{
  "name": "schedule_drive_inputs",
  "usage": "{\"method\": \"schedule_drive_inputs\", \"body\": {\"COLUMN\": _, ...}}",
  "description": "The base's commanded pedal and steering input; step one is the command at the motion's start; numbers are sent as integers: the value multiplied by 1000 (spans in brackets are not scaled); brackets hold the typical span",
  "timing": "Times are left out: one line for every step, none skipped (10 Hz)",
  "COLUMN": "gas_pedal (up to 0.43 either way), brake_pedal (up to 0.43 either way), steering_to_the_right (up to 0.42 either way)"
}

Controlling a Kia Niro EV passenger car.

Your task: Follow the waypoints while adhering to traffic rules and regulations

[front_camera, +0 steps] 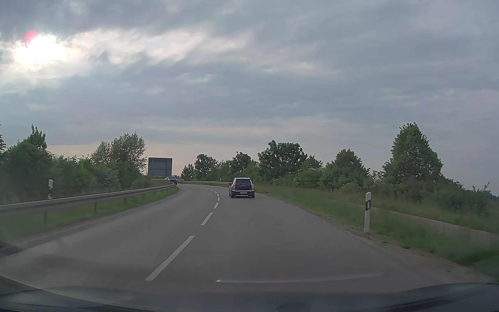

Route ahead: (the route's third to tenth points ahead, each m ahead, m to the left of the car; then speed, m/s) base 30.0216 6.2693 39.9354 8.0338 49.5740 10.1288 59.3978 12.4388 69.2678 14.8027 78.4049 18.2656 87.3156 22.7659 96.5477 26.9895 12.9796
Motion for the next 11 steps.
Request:
{"method": "schedule_drive_inputs", "body": {"gas_pedal": 189, "brake_pedal": 0, "steering_to_the_right": -17}}
{"method": "schedule_drive_inputs", "body": {"gas_pedal": 189, "brake_pedal": 0, "steering_to_the_right": -17}}
{"method": "schedule_drive_inputs", "body": {"gas_pedal": 189, "brake_pedal": 0, "steering_to_the_right": -17}}
{"method": "schedule_drive_inputs", "body": {"gas_pedal": 189, "brake_pedal": 0, "steering_to_the_right": -18}}
{"method": "schedule_drive_inputs", "body": {"gas_pedal": 189, "brake_pedal": 0, "steering_to_the_right": -18}}
{"method": "schedule_drive_inputs", "body": {"gas_pedal": 189, "brake_pedal": 0, "steering_to_the_right": -18}}
{"method": "schedule_drive_inputs", "body": {"gas_pedal": 189, "brake_pedal": 0, "steering_to_the_right": -19}}
{"method": "schedule_drive_inputs", "body": {"gas_pedal": 189, "brake_pedal": 0, "steering_to_the_right": -19}}
{"method": "schedule_drive_inputs", "body": {"gas_pedal": 189, "brake_pedal": 0, "steering_to_the_right": -21}}
{"method": "schedule_drive_inputs", "body": {"gas_pedal": 189, "brake_pedal": 0, "steering_to_the_right": -23}}
{"method": "schedule_drive_inputs", "body": {"gas_pedal": 189, "brake_pedal": 0, "steering_to_the_right": -23}}
